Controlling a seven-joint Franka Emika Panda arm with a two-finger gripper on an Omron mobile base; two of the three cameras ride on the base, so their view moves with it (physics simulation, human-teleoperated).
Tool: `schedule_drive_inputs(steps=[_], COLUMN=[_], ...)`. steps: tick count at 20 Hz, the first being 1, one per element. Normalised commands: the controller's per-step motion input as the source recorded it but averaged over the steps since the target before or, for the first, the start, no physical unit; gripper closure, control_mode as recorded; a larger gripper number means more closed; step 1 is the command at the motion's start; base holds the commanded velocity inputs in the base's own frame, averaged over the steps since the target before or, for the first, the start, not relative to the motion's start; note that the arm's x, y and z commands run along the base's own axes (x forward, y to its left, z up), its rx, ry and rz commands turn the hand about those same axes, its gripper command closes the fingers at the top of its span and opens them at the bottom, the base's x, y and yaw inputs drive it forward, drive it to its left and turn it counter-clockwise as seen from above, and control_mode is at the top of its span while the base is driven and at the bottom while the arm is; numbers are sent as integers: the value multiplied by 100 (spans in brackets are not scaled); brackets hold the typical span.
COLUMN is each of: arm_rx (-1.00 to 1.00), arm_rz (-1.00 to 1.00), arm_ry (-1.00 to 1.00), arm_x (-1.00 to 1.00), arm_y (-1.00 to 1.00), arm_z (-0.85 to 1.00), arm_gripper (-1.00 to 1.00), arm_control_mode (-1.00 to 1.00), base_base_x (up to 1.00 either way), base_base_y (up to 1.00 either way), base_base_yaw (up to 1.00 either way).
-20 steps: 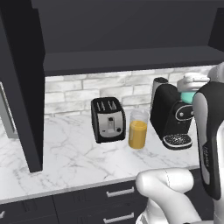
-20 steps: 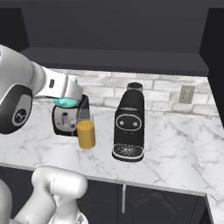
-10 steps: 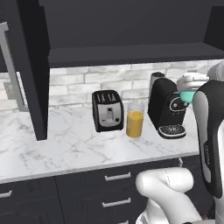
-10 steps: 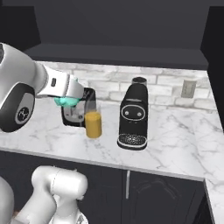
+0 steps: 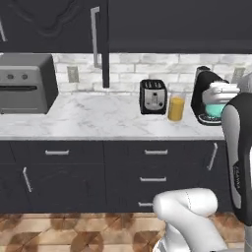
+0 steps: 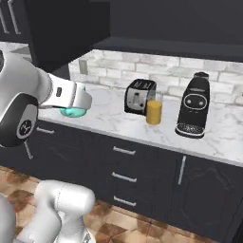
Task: There is a tray on the dining counter. Grab the cup, mug, and pitcher and place them on the tray. The pitcher may be placed next to the tray if it cannot fit the tray.
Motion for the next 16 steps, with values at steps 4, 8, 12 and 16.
schedule_drive_inputs(steps=[4, 8, 12, 16], arm_rx=[0, 0, 0, 0], arm_rz=[0, 0, 0, 0], arm_ry=[0, 0, 0, 0], arm_x=[0, 0, 0, 0], arm_y=[0, 0, 0, 0], arm_z=[0, 0, 0, 0], arm_gripper=[100, 100, 100, 100], arm_control_mode=[100, 100, 100, 100], base_base_x=[-60, -42, -38, -32], base_base_y=[94, 61, 49, 46], base_base_yaw=[79, 95, 98, 98])
